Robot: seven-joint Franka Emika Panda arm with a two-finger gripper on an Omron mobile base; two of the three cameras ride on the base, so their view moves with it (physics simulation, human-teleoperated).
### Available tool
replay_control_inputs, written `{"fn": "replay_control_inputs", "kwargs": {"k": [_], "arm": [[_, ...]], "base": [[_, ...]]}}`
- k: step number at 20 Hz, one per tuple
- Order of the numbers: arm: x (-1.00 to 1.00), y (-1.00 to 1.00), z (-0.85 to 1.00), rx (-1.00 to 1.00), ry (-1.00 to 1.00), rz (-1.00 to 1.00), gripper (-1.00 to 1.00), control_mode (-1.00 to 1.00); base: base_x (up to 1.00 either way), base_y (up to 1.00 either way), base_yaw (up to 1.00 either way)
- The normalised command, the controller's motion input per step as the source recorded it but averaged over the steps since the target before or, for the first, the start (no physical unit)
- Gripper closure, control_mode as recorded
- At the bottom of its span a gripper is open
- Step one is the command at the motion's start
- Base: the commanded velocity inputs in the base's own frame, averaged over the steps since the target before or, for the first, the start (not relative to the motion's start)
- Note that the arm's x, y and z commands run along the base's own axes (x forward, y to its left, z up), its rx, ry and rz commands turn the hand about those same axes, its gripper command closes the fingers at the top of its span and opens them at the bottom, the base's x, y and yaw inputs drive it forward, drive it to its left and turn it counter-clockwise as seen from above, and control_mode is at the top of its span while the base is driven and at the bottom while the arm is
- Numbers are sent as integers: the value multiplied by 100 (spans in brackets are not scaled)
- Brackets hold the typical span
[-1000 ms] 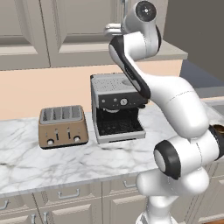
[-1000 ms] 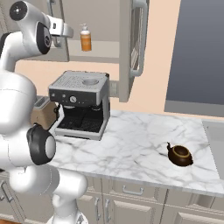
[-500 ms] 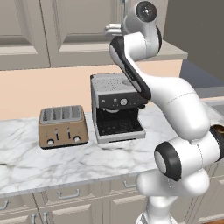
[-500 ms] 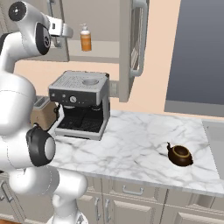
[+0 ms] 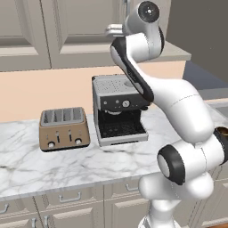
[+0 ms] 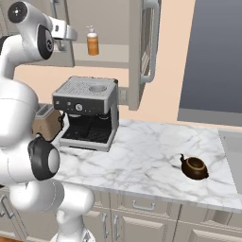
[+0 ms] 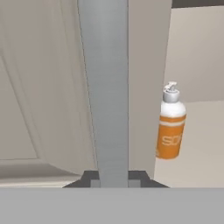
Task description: Open the cabinet. Pick the soap dispenser and place it next to the sink. Then close the cabinet.
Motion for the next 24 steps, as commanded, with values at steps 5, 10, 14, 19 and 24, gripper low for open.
{"fn": "replay_control_inputs", "kwargs": {"k": [5, 10, 14, 19, 24], "arm": [[-34, 32, 0, 0, -5, 14, 100, -100], [-60, 35, 0, 1, -6, 19, 100, -100], [-70, 40, 7, 0, -6, 19, 100, -100], [-85, 45, 22, 0, -5, 16, 100, -100], [-93, 58, 27, 0, -2, 10, 100, -100]], "base": [[0, 0, 0], [0, 0, 0], [0, 0, 0], [0, 0, 0], [0, 0, 0]]}}
